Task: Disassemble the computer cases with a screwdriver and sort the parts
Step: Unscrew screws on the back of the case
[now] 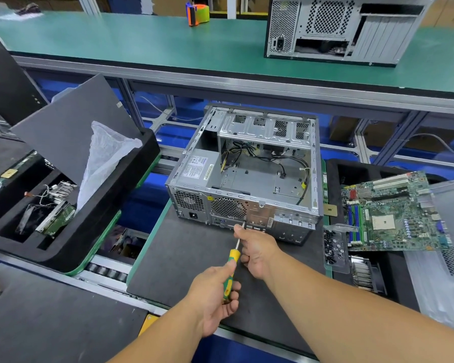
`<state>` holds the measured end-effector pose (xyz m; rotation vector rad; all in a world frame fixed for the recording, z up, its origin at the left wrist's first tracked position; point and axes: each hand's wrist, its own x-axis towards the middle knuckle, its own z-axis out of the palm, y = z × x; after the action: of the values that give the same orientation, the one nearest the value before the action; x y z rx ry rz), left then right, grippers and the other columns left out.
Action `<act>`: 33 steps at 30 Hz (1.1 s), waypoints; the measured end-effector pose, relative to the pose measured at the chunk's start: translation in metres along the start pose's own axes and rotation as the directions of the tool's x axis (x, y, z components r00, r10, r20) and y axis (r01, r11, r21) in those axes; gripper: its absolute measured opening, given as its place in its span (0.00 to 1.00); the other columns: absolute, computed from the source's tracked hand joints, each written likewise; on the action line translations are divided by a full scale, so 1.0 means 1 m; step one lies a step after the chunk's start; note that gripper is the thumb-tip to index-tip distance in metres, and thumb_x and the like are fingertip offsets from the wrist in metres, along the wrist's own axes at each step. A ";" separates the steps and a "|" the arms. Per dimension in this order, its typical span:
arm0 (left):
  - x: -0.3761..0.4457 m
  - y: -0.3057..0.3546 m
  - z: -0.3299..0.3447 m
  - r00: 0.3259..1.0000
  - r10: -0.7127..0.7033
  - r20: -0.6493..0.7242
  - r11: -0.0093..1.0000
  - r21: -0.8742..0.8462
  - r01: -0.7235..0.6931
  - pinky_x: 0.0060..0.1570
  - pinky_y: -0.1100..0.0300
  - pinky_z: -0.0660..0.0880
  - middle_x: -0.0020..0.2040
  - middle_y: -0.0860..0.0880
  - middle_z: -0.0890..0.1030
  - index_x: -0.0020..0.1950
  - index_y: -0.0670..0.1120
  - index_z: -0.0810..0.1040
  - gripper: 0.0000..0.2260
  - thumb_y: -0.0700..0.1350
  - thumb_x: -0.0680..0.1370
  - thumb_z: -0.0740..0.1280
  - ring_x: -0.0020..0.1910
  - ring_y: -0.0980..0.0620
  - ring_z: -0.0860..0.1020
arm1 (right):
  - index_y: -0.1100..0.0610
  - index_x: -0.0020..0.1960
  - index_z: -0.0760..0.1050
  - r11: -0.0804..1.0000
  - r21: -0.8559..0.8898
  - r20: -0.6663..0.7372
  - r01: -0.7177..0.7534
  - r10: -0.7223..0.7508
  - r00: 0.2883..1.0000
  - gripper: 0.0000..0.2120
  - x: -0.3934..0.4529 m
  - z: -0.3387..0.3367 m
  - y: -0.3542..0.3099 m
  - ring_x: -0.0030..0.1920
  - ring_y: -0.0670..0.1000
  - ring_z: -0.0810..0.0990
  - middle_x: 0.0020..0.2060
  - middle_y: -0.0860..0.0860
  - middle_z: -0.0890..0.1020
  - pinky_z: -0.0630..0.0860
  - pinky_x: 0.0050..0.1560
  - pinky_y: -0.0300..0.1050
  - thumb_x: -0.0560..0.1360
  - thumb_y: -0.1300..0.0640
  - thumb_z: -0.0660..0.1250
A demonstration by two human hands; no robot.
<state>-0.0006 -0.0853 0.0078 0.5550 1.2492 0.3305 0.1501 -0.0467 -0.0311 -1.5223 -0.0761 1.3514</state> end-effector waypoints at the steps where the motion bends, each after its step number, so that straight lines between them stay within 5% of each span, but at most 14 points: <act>1: 0.000 -0.001 0.000 1.000 0.021 0.001 1.000 0.009 -0.021 0.30 0.58 0.76 0.38 0.45 0.81 0.59 0.43 0.78 0.16 0.51 0.79 0.75 0.31 0.52 0.76 | 0.56 0.45 0.81 1.000 0.015 -0.020 -0.009 0.009 1.000 0.09 0.001 0.002 0.000 0.28 0.47 0.60 0.39 0.52 0.76 0.59 0.28 0.42 0.75 0.53 0.77; 5: 0.002 -0.003 -0.002 0.998 0.057 -0.033 0.998 0.013 -0.057 0.29 0.59 0.76 0.38 0.43 0.80 0.57 0.40 0.76 0.10 0.44 0.81 0.72 0.30 0.52 0.75 | 0.54 0.45 0.76 1.000 0.000 -0.053 0.002 -0.002 0.999 0.13 0.002 0.006 0.001 0.28 0.48 0.60 0.30 0.49 0.68 0.59 0.28 0.43 0.73 0.51 0.79; 10: -0.002 -0.001 -0.002 0.999 -0.034 -0.036 0.999 0.009 0.034 0.29 0.59 0.75 0.40 0.44 0.84 0.57 0.40 0.83 0.23 0.59 0.85 0.61 0.30 0.53 0.76 | 0.58 0.50 0.84 0.999 0.035 0.103 -0.004 0.000 0.995 0.15 -0.002 -0.003 0.001 0.25 0.46 0.59 0.26 0.47 0.65 0.58 0.28 0.42 0.83 0.50 0.64; 14: -0.003 -0.001 -0.004 0.999 -0.053 0.010 0.999 0.012 0.053 0.29 0.59 0.73 0.40 0.43 0.83 0.56 0.40 0.86 0.29 0.64 0.84 0.58 0.30 0.52 0.75 | 0.59 0.48 0.83 1.000 0.021 0.078 0.019 -0.021 0.997 0.12 -0.002 -0.003 0.002 0.25 0.45 0.59 0.26 0.46 0.65 0.58 0.28 0.41 0.83 0.53 0.66; 17: -0.003 0.000 -0.003 1.000 -0.003 0.004 1.000 0.022 0.003 0.30 0.58 0.75 0.41 0.43 0.82 0.58 0.42 0.82 0.22 0.61 0.82 0.65 0.31 0.51 0.76 | 0.58 0.47 0.80 0.999 0.044 0.008 0.014 -0.014 1.000 0.07 -0.001 0.001 0.002 0.23 0.44 0.61 0.27 0.47 0.69 0.58 0.26 0.41 0.79 0.54 0.73; 22: -0.001 -0.005 0.000 0.993 0.112 -0.024 0.988 0.109 -0.109 0.30 0.59 0.76 0.40 0.44 0.82 0.60 0.41 0.76 0.13 0.47 0.81 0.72 0.32 0.52 0.77 | 0.55 0.48 0.75 1.000 0.027 -0.041 0.004 -0.003 0.999 0.13 -0.001 0.004 0.000 0.27 0.47 0.61 0.30 0.48 0.67 0.59 0.26 0.42 0.73 0.55 0.79; 28: -0.004 -0.005 0.002 0.994 0.104 -0.040 0.990 0.097 -0.100 0.29 0.60 0.73 0.41 0.43 0.82 0.58 0.42 0.77 0.13 0.51 0.85 0.64 0.31 0.52 0.76 | 0.56 0.47 0.80 0.993 0.102 0.045 -0.058 0.054 0.998 0.07 -0.002 -0.003 -0.003 0.25 0.46 0.56 0.25 0.46 0.66 0.55 0.28 0.41 0.79 0.52 0.71; 33: -0.004 -0.011 -0.003 0.995 0.093 -0.038 0.990 0.114 -0.088 0.30 0.59 0.73 0.41 0.43 0.81 0.59 0.42 0.76 0.12 0.50 0.86 0.63 0.32 0.52 0.75 | 0.60 0.55 0.84 0.966 0.239 0.071 -0.097 0.083 0.994 0.13 -0.003 -0.004 0.000 0.27 0.47 0.55 0.27 0.48 0.64 0.55 0.27 0.41 0.77 0.57 0.63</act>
<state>-0.0050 -0.0957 0.0048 0.7060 1.2921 0.3510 0.1518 -0.0517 -0.0299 -1.2931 0.1181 1.4231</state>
